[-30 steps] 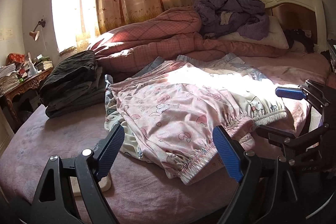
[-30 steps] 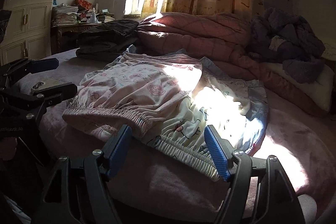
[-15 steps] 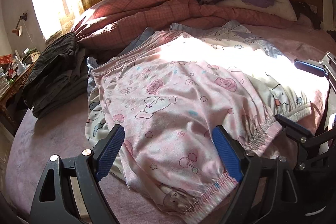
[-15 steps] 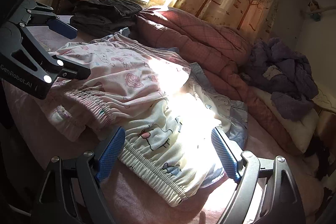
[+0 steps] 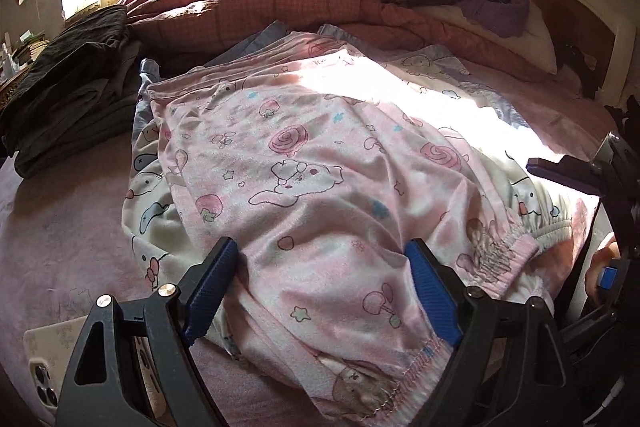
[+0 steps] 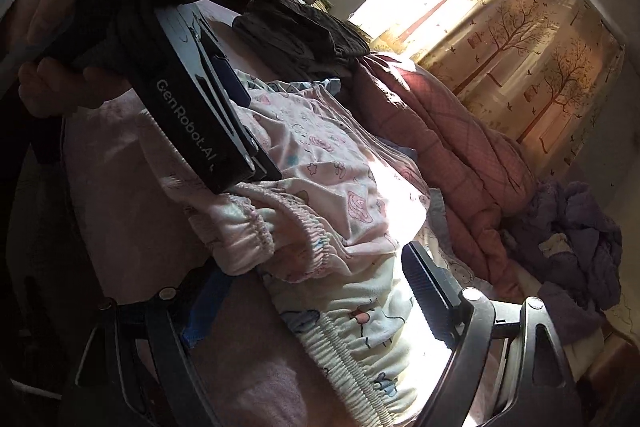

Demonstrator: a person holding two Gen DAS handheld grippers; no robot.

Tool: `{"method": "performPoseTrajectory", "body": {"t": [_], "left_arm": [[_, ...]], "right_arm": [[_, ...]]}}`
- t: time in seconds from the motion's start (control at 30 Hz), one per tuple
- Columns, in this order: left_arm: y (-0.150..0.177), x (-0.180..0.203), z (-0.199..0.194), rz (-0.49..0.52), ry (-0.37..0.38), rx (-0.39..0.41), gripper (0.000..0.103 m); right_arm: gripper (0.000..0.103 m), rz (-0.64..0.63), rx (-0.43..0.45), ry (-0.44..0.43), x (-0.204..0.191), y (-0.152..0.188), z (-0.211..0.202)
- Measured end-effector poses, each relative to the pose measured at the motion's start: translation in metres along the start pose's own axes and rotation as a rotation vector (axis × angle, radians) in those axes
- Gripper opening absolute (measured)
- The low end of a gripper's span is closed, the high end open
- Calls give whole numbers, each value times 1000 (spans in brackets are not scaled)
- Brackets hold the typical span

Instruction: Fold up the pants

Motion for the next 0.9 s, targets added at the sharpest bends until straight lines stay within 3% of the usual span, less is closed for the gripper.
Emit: {"method": "performPoseTrajectory", "body": {"t": [0.13, 0.23, 0.27, 0.33, 0.43, 0.53, 0.7, 0.9], "left_arm": [[-7, -14, -27, 16, -7, 87, 83], [-6, -37, -50, 50, -68, 158, 83], [-5, -41, -54, 61, -81, 173, 83], [0, -51, -62, 102, -98, 198, 83], [8, -52, -65, 164, -61, 197, 83], [22, -44, -64, 223, 24, 169, 83], [41, -33, -58, 353, -18, 180, 83], [40, -16, -65, 467, -93, 298, 81]], "right_arm": [[71, -71, 19, -53, -6, -12, 7], [51, -84, 12, -87, -6, -14, 11], [43, -81, 13, -93, -5, -15, 10], [37, -49, 22, -108, 0, -17, 10], [28, 31, 43, -155, 12, -23, 9], [26, 136, 56, -228, 27, -28, 13], [26, 307, 34, -349, 44, -30, 24], [26, 466, 17, -431, 61, -32, 34]]}}
Point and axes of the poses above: each gripper's, at about its wrist camera, not at the fingertips, and z roughly the way its jaws point, x to its right, y to its underside, the point moved 10 cm from there along z, roughly the way its jaws point, and after that the axes turned 11 degrees about -y, right-handed, at the moved point
